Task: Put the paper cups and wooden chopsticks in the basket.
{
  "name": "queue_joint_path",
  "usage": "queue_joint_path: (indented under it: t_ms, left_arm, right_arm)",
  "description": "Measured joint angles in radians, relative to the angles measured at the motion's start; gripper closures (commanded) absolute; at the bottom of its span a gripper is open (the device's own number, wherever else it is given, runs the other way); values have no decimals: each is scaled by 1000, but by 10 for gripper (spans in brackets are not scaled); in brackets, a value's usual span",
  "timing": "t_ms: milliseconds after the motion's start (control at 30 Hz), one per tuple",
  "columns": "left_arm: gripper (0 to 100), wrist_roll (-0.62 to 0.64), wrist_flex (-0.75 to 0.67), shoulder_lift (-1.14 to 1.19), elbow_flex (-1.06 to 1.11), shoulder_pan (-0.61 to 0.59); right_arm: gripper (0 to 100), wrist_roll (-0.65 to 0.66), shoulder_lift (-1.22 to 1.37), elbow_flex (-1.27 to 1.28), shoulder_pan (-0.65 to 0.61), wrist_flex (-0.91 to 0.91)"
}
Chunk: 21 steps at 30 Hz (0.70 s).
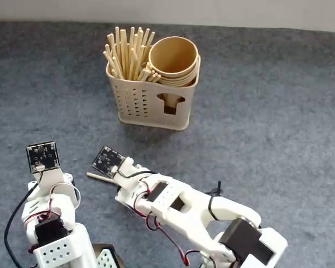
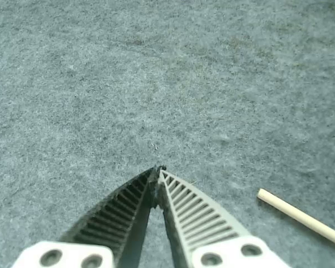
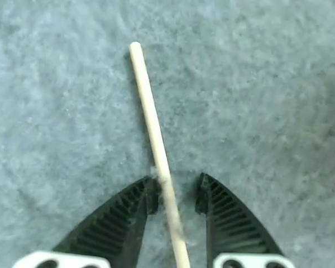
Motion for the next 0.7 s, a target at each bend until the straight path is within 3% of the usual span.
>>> queue_joint_path:
  t_ms: [167,367,700]
  left_arm:
    - [979,0,0,0,0,0]
    - [979,0,0,0,0,0]
    - [979,0,0,0,0,0]
  right_arm:
    - [996,41,18,-6,0,0]
    - [993,49,9,-40,17,43]
    - [991,49,-193,-48,61,359]
